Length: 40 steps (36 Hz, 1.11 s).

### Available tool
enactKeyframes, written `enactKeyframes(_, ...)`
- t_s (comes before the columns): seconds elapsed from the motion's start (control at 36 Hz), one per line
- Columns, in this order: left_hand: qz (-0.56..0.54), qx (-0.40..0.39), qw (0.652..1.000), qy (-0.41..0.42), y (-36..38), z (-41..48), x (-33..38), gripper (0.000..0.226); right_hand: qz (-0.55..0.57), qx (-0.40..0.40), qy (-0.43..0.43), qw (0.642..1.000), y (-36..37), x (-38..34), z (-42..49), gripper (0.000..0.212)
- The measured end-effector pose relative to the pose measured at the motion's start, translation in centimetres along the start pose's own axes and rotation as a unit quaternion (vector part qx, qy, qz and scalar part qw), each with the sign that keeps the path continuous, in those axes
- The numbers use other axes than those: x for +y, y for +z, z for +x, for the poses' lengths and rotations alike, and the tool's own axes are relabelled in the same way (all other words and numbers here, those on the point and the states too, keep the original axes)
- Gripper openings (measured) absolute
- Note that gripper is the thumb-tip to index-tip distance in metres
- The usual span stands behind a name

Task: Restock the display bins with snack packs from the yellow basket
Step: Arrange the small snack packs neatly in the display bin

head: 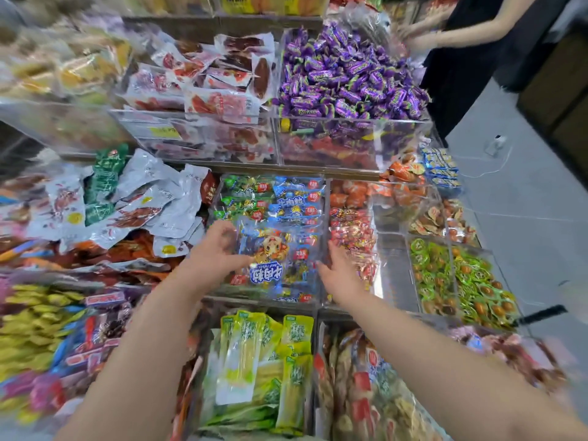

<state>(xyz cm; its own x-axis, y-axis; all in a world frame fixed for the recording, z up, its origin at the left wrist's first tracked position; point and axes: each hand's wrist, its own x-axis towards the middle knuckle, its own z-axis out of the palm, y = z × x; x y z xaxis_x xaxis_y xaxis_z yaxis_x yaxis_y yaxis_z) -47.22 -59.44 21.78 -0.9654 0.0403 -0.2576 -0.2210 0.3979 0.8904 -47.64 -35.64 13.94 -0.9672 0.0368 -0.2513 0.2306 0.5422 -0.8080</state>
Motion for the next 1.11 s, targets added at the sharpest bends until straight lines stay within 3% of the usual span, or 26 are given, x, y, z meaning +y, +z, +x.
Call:
enactKeyframes(0.11, -0.037, 0.091, 0.992, 0.074, -1.4, 0.7, 1.1, 0.034, 0.006, 0.012, 0.004, 1.0, 1.7, 1.0, -0.4, 0.051)
enactKeyframes(0.17, 0.016, 0.097, 0.989, 0.113, -1.7, 0.6, 2.0, 0.034, -0.008, 0.027, -0.005, 1.0, 2.0, 1.3, -0.6, 0.052)
enactKeyframes(0.22, 0.14, 0.057, 0.977, 0.153, -1.7, 0.1, 3.2, 0.033, -0.033, 0.037, -0.013, 0.999, 2.2, 1.6, -0.7, 0.053)
enactKeyframes(0.28, 0.325, -0.024, 0.93, 0.172, -1.0, -0.3, 4.7, 0.039, -0.055, 0.045, -0.022, 0.997, 2.2, 1.6, -0.7, 0.052)
enactKeyframes(0.33, 0.507, -0.084, 0.835, 0.198, 0.7, -0.3, 5.8, 0.042, -0.058, 0.043, -0.024, 0.997, 2.1, 1.5, -0.7, 0.053)
enactKeyframes(0.39, 0.591, -0.102, 0.768, 0.225, 3.0, -0.1, 5.9, 0.047, -0.046, 0.03, -0.023, 0.998, 1.9, 1.4, -0.7, 0.052)
enactKeyframes(0.44, 0.6, -0.107, 0.752, 0.25, 5.0, 0.1, 5.1, 0.055, -0.025, 0.017, -0.026, 0.999, 1.6, 1.3, -0.7, 0.051)
enactKeyframes(0.53, 0.504, -0.097, 0.822, 0.248, 6.2, 0.4, 3.0, 0.065, 0.045, -0.005, -0.027, 0.999, 1.1, 1.3, -0.8, 0.052)
enactKeyframes(0.64, 0.262, -0.025, 0.942, 0.206, 5.3, 0.1, -0.7, 0.073, 0.08, -0.025, -0.01, 0.996, 0.6, 1.8, -0.3, 0.052)
enactKeyframes(0.69, 0.16, -0.029, 0.967, 0.193, 4.4, -0.2, -2.4, 0.073, 0.094, -0.024, 0.003, 0.995, 0.5, 2.0, -0.2, 0.052)
enactKeyframes(0.81, 0.099, -0.101, 0.977, 0.157, 2.9, -0.6, -3.7, 0.067, 0.147, -0.03, 0.019, 0.989, 0.4, 1.9, -0.4, 0.052)
enactKeyframes(0.89, 0.066, -0.076, 0.984, 0.149, 2.1, -0.4, -4.4, 0.056, 0.173, -0.041, 0.019, 0.984, 0.3, 1.9, -0.4, 0.051)
enactKeyframes(0.97, 0.126, -0.081, 0.981, 0.125, 1.9, -0.5, -5.1, 0.03, 0.182, -0.045, 0.02, 0.982, 0.2, 1.8, -0.5, 0.052)
enactKeyframes(1.11, 0.156, -0.09, 0.977, 0.113, 2.6, -0.2, -4.4, 0.021, 0.172, -0.043, 0.025, 0.984, 0.2, 2.1, -0.4, 0.052)
